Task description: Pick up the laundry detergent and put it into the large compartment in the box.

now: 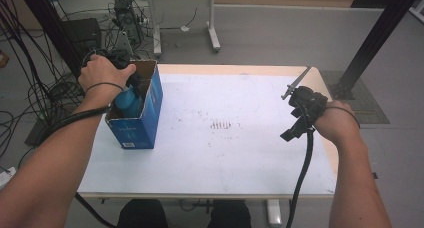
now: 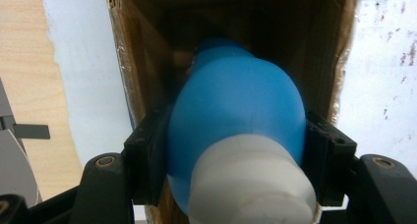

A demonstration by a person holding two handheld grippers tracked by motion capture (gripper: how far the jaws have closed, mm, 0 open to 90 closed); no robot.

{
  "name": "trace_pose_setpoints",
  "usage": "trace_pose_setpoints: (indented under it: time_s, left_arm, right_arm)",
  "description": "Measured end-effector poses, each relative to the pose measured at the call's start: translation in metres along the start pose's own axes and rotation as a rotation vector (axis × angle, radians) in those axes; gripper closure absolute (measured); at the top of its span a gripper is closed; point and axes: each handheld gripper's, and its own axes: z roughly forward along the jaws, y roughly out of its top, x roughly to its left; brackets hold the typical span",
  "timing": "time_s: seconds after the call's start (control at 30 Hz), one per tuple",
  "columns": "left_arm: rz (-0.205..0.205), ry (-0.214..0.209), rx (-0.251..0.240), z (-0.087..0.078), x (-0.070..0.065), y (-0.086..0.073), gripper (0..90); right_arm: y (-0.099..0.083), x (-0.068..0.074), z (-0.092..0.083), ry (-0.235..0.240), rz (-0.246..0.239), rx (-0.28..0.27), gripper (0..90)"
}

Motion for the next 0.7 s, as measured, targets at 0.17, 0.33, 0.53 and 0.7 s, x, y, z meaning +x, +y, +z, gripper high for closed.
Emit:
trace_pose_setpoints:
  time_s: [0.17, 0.33, 0.53, 0.7]
  left_arm:
    - [0.003, -0.008, 0.012, 0.005, 0.001, 0.001, 37.2]
    - [0.010, -0.005, 0.022, 0.010, -0.001, 0.003, 37.2]
    - [0.007, 0.001, 0.030, 0.017, -0.001, 0.005, 37.2]
    - [0.016, 0.004, 0.035, 0.017, -0.004, 0.005, 37.1]
  right_arm:
    - [-0.001, 0.000, 0.000, 0.000, 0.003, -0.001, 3.6]
    - [-0.001, -0.001, 0.002, 0.003, 0.000, -0.002, 3.6]
    - [-0.003, -0.001, 0.003, 0.005, 0.002, -0.004, 3.7]
    - [-0.006, -0.001, 0.002, 0.002, 0.007, -0.008, 3.5]
